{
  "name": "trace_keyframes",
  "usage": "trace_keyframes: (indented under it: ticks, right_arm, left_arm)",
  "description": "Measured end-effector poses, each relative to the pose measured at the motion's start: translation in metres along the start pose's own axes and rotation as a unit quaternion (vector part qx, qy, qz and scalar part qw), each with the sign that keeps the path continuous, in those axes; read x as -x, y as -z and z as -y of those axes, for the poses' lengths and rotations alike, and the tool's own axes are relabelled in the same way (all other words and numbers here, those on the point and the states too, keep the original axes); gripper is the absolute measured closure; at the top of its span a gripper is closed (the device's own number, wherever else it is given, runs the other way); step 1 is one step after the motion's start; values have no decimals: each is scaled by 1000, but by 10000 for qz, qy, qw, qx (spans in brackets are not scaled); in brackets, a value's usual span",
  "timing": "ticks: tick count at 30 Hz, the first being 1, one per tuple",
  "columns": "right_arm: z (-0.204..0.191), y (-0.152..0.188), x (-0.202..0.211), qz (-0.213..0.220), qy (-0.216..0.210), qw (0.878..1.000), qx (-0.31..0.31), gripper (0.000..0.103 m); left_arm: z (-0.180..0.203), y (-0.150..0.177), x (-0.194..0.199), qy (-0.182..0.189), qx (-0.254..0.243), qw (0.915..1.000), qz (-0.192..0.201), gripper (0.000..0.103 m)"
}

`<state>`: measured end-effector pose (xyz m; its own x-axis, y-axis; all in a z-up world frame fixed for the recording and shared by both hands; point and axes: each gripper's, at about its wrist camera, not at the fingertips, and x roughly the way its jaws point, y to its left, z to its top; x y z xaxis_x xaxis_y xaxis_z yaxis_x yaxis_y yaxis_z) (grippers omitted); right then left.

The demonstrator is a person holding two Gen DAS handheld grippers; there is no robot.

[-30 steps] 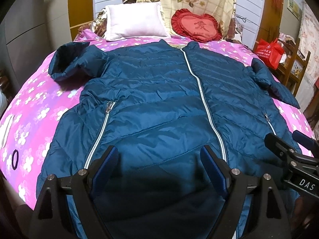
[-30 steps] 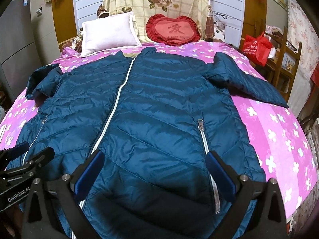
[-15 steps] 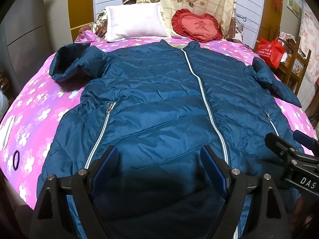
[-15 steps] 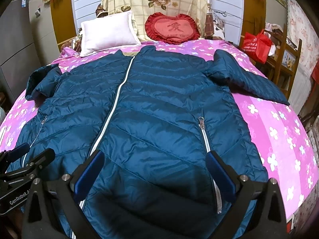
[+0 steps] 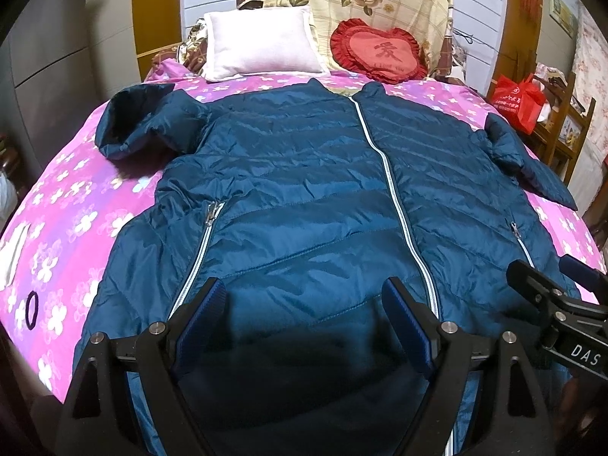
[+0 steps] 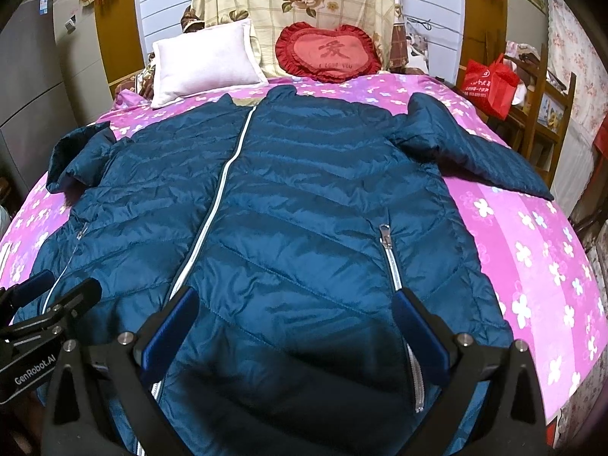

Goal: Fold large clothes

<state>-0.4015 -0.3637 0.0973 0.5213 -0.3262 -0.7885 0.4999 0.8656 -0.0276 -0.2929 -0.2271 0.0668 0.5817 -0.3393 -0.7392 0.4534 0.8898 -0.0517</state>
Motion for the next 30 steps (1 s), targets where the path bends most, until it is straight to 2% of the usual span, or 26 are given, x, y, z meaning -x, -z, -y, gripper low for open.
trace_keyframes:
  ticks: [30]
  right_arm:
    - [0,-8,-7,-52,20,10000,-24,0]
  left_arm:
    - [-5,-6,-8,-48,30,10000,-25,36]
